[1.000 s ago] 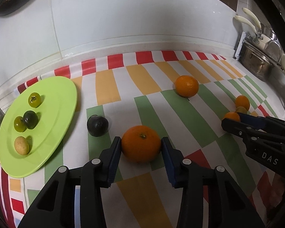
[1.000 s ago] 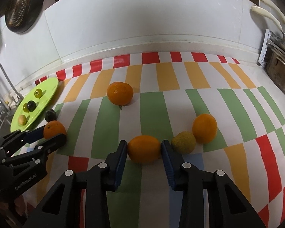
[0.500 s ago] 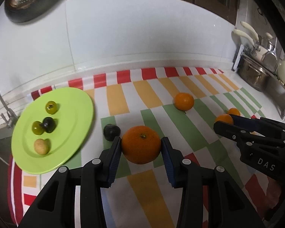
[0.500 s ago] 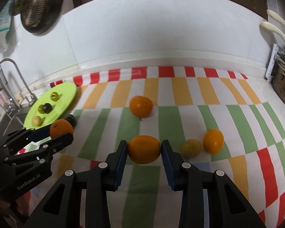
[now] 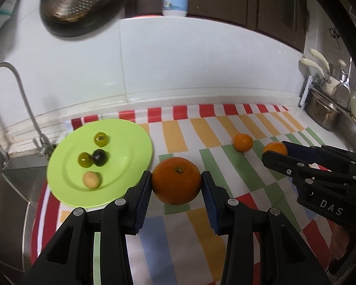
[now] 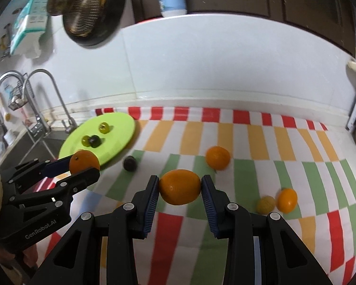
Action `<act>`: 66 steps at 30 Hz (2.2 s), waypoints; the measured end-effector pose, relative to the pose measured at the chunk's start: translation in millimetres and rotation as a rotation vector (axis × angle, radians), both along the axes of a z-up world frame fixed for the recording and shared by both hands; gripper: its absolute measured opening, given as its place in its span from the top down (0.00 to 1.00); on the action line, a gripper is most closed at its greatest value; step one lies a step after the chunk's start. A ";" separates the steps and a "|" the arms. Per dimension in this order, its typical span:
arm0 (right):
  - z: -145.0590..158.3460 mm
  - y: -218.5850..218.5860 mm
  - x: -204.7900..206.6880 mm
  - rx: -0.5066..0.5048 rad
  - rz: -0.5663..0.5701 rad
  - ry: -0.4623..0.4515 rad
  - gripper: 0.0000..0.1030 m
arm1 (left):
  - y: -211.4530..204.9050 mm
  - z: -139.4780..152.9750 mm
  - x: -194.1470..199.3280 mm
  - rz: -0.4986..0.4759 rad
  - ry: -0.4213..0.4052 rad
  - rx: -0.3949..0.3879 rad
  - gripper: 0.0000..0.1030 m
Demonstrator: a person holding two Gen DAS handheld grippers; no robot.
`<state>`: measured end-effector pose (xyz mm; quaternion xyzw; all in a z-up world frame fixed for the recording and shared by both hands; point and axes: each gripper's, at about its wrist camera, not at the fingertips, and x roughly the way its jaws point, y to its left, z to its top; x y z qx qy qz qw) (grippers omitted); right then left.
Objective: Organize fruits
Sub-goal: 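Lift both held oranges and carry them over the green plate, then open both grippers to drop the oranges onto the plate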
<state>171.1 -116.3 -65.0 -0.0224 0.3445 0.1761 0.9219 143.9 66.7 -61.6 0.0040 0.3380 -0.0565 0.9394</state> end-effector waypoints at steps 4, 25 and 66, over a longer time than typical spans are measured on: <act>8.0 11.0 -1.3 0.006 0.039 -0.023 0.64 | 12.3 5.5 -5.7 0.037 -0.016 0.001 0.60; 30.8 91.1 16.3 0.046 0.250 -0.100 0.63 | 82.4 26.7 -5.3 0.200 -0.084 0.049 0.60; -40.6 170.2 86.7 0.011 0.274 0.075 0.55 | 150.3 -30.4 52.1 0.277 0.062 0.044 0.44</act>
